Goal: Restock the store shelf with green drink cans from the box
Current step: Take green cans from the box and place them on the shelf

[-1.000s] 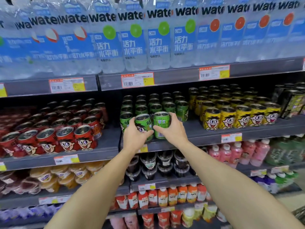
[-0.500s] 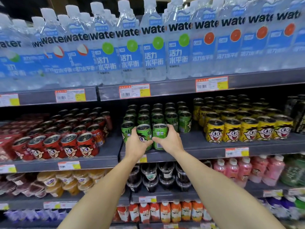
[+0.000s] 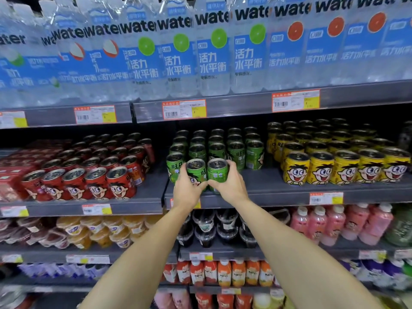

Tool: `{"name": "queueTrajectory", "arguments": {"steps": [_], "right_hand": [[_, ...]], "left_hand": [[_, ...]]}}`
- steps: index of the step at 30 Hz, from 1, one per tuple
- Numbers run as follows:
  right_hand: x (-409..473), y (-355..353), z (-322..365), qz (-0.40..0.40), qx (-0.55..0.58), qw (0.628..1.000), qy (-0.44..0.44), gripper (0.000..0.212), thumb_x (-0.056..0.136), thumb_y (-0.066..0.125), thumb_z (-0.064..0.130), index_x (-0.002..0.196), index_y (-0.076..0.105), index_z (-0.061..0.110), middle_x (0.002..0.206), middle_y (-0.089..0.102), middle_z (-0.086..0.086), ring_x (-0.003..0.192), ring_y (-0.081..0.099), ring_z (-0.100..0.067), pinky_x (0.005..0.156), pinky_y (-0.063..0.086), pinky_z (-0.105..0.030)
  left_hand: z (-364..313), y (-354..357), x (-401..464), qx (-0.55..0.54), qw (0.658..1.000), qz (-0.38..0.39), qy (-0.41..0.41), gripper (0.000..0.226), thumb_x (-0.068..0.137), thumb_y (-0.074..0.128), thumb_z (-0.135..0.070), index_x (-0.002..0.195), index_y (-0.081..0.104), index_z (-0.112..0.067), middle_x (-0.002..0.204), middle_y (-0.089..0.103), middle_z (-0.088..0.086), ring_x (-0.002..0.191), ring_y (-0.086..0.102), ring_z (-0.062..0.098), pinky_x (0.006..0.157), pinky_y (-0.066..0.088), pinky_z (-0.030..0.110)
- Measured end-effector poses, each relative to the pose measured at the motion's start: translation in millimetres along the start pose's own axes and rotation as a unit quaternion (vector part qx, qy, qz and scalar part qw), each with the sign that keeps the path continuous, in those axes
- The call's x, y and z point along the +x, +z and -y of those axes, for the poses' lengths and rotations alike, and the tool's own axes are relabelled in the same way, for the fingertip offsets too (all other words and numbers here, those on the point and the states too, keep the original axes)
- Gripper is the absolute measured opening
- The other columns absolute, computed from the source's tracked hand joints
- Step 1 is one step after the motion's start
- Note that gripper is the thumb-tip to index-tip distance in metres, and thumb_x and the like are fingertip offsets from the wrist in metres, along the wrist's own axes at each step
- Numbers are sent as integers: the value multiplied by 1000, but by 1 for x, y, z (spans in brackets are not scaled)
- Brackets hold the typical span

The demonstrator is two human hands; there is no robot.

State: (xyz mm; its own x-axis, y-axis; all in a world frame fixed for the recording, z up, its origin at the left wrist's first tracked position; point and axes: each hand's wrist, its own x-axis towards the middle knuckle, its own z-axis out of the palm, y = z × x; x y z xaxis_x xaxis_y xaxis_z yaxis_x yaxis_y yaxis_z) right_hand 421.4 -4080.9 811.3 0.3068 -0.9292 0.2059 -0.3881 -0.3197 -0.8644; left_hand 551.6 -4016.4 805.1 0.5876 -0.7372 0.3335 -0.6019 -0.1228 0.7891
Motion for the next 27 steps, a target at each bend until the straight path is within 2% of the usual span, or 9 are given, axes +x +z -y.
{"name": "queueTrajectory", "arguments": {"steps": [2,4,7,10,13,17,20,27], "right_hand": [[-1,1,-1,-1,-9,1000,-10,86,76,82,34,145,32,18,136,53,-4,126,48,-24,99,45,-39],[-2,1,-3,-4,-35,999,-26,88,77,81,38,146,30,18,139,51,-4,128,47,-25,99,44,-39],[-2,1,-6,-12,-61,997,-47,90,77,79,43,148,29,18,141,44,-5,128,46,-26,98,43,-39],[-1,-1,-9,-12,-76,996,-55,92,77,78,48,149,28,19,143,42,-5,128,46,-26,97,43,-38],[0,-2,-13,-11,-63,996,-60,95,76,79,47,150,26,20,147,43,-3,130,46,-25,100,43,-39],[-2,0,-14,-20,-46,996,-70,91,76,80,41,147,27,20,144,46,-3,127,49,-24,98,45,-39],[-2,0,-14,-23,-45,997,-66,88,76,81,40,145,28,21,141,47,-2,124,50,-23,95,46,-38],[4,-2,-14,7,-37,997,-63,88,79,80,36,146,26,19,145,43,-3,127,47,-24,97,43,-38]], "left_hand": [[0,4,-4,16,1000,-16,2,88,75,80,-33,145,30,-21,137,51,1,126,48,21,98,46,40],[1,8,-8,18,999,-44,12,82,75,80,-32,142,34,-20,134,50,3,127,43,21,101,43,41],[2,9,-11,-2,998,-64,25,72,75,81,-27,135,42,-16,127,50,5,122,45,20,101,43,40],[4,8,-15,-13,997,-78,26,71,79,78,-27,137,41,-12,130,47,7,124,45,22,103,41,36],[3,9,-18,-18,995,-92,22,69,81,76,-31,137,40,-11,131,46,7,123,48,23,103,42,39],[-2,13,-17,1,995,-103,-8,68,81,76,-33,135,41,-12,126,45,8,116,49,25,96,44,36],[-14,16,-11,27,993,-107,-47,67,82,75,-28,136,40,-9,130,46,12,119,48,27,94,40,33],[-29,30,3,60,986,-110,-110,54,90,66,-20,133,37,-5,134,40,14,125,43,32,92,43,42]]}}
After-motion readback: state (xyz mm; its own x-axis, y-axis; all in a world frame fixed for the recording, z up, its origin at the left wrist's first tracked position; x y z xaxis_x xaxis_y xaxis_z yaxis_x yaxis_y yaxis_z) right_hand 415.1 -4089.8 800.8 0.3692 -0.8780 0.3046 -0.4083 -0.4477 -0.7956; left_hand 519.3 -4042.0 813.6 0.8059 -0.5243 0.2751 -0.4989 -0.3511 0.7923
